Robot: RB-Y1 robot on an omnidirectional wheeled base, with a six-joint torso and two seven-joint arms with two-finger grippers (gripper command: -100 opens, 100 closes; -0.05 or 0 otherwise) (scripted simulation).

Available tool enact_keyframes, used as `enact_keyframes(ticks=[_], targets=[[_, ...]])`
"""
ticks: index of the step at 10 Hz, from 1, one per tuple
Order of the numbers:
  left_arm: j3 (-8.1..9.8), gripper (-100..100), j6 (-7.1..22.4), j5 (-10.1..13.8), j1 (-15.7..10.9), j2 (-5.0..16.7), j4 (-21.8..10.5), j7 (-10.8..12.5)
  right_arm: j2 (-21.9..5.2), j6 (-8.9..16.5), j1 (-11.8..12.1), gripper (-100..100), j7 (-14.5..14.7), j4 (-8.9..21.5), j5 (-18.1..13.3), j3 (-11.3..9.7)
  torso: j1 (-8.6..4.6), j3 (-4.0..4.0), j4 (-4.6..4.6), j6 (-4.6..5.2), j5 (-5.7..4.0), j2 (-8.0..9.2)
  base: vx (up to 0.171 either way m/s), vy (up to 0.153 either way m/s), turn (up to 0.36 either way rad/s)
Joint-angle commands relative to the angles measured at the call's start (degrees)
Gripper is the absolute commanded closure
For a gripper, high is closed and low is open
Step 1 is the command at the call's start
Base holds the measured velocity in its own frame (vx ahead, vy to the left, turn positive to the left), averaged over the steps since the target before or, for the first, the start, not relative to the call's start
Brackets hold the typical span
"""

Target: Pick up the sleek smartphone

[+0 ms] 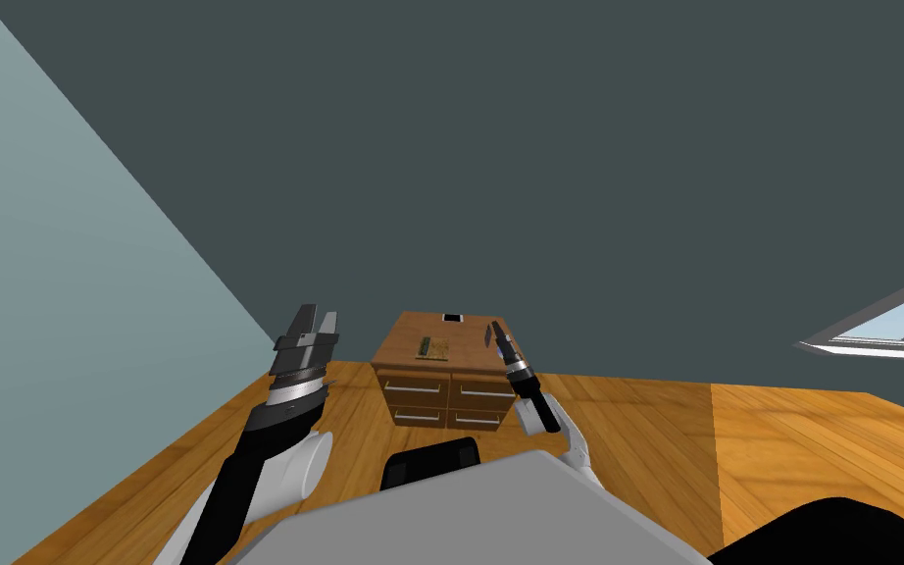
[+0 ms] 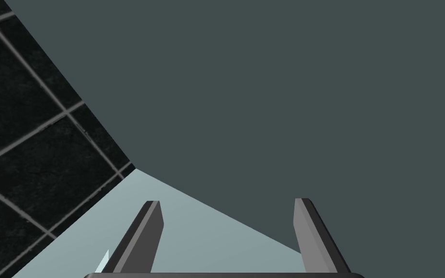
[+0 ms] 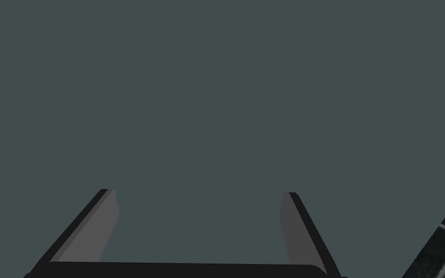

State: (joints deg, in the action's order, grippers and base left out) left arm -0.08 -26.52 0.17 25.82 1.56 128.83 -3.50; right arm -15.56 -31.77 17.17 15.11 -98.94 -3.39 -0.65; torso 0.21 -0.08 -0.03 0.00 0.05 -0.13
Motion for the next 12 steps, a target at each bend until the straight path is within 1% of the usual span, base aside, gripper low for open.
enact_keyframes(ticks=[1,2,3,4,5,6,9,10,11,12], targets=[[0.00,0,0.00,0.00,0.00,0.00,0.00,0.00,-1.37,0.58,-1.36,-100,2.49,2.86,-0.54,0.32,0.00,0.00,0.00,0.00,0.00,0.00,0.034,0.083,-0.040],[0.00,0,0.00,0.00,0.00,0.00,0.00,0.00,-1.37,0.58,-1.36,-100,2.49,3.49,-0.54,0.32,0.06,-0.01,0.00,0.00,0.01,-0.02,0.021,0.060,-0.015],[0.00,0,0.00,0.00,0.00,0.00,0.00,0.00,-2.19,0.93,-2.29,-100,4.21,5.59,-0.98,0.43,0.00,0.01,0.00,0.00,0.01,0.02,0.028,0.057,-0.014],[0.00,0,0.00,0.00,0.00,0.00,0.00,0.00,-2.19,0.93,-2.29,-100,4.21,5.89,-0.98,0.43,-0.01,0.00,0.00,0.00,0.00,0.01,0.024,0.042,-0.012],[0.00,0,0.00,0.00,0.00,0.00,0.00,0.00,-3.06,1.30,-3.24,-100,5.93,7.60,-1.42,0.54,-0.06,0.01,0.00,0.00,-0.01,0.03,0.024,0.048,-0.020],[0.00,0,0.00,0.00,0.00,0.00,0.00,0.00,-3.06,1.30,-3.24,-100,5.93,8.36,-1.42,0.54,-0.05,0.01,0.00,0.00,-0.01,0.02,0.016,0.045,-0.014],[0.00,0,0.00,0.00,0.00,0.00,0.00,0.00,-5.86,2.48,-6.14,-100,10.94,14.75,-2.73,0.89,0.04,0.00,0.00,0.00,0.01,-0.01,0.031,0.078,-0.030],[0.00,0,0.00,0.00,0.00,0.00,0.00,0.00,-5.86,2.48,-6.14,-100,11.10,16.02,-2.73,0.89,0.11,-0.02,-0.01,0.01,0.03,-0.03,0.022,0.069,-0.016],[0.00,0,0.00,0.00,0.00,0.00,0.00,0.00,-6.85,2.89,-7.11,-100,12.79,18.31,-3.16,1.00,0.03,0.00,0.00,0.00,0.02,0.02,0.013,0.052,-0.018],[0.00,0,0.00,0.00,0.00,0.00,0.00,0.00,-6.85,2.89,-7.11,-100,12.79,18.58,-3.16,1.00,-0.02,0.03,0.01,0.00,0.00,0.05,0.014,0.043,-0.009]])
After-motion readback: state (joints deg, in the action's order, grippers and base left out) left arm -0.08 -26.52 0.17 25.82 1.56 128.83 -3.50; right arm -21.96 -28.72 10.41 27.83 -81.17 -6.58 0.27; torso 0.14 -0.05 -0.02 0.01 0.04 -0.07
